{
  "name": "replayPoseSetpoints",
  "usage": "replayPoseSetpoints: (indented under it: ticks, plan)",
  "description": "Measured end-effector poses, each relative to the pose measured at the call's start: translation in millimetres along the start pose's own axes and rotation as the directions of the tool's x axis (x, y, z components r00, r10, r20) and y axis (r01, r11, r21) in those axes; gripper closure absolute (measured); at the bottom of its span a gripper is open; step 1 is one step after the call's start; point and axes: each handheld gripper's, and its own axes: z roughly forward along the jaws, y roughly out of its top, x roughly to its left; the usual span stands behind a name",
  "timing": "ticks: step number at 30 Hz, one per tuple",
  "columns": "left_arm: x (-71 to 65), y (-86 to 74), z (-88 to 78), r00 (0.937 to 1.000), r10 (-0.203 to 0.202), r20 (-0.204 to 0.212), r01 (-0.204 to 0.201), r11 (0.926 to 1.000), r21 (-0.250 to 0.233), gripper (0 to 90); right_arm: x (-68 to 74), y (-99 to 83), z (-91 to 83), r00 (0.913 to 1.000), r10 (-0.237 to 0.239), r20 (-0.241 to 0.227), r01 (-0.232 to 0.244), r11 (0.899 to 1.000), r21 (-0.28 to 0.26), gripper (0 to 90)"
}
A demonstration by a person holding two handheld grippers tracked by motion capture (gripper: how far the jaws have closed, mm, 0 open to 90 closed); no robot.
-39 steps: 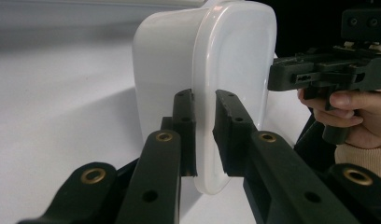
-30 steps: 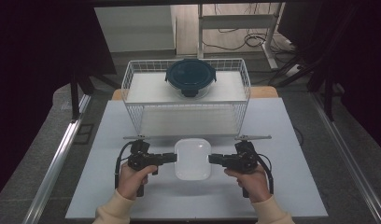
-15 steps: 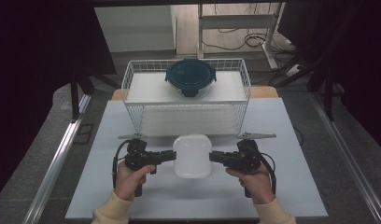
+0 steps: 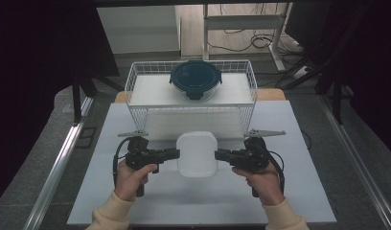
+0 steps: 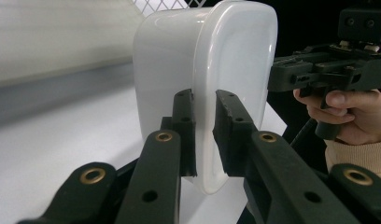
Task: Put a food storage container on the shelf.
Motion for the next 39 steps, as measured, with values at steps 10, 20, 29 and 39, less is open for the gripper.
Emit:
replayPoseSetpoints:
  ticks: [10,20,29,39]
  plan:
    - [-15.7,24.3,-15.2,0.9986,0.053,-0.001,-0.053,0.9976,-0.046,79.2,12.9,27.9,-12.2,0.9984,-0.057,0.003,0.057,0.998,-0.032,78.9]
    - [-26.5,54.6,-27.8,0.9961,0.089,-0.004,-0.089,0.9939,-0.066,79.3,21.5,57.0,-19.7,0.9958,-0.091,0.011,0.092,0.994,-0.056,78.8]
    - [-39.3,87.5,-39.8,0.9905,0.135,-0.024,-0.137,0.9864,-0.091,79.3,30.5,90.5,-29.9,0.9927,-0.12,0.017,0.121,0.989,-0.086,78.9]
    - [-46.9,113.2,-50.2,0.9885,0.147,-0.036,-0.15,0.9821,-0.114,79.1,43.1,121.5,-38.5,0.9867,-0.158,0.036,0.161,0.982,-0.098,78.8]
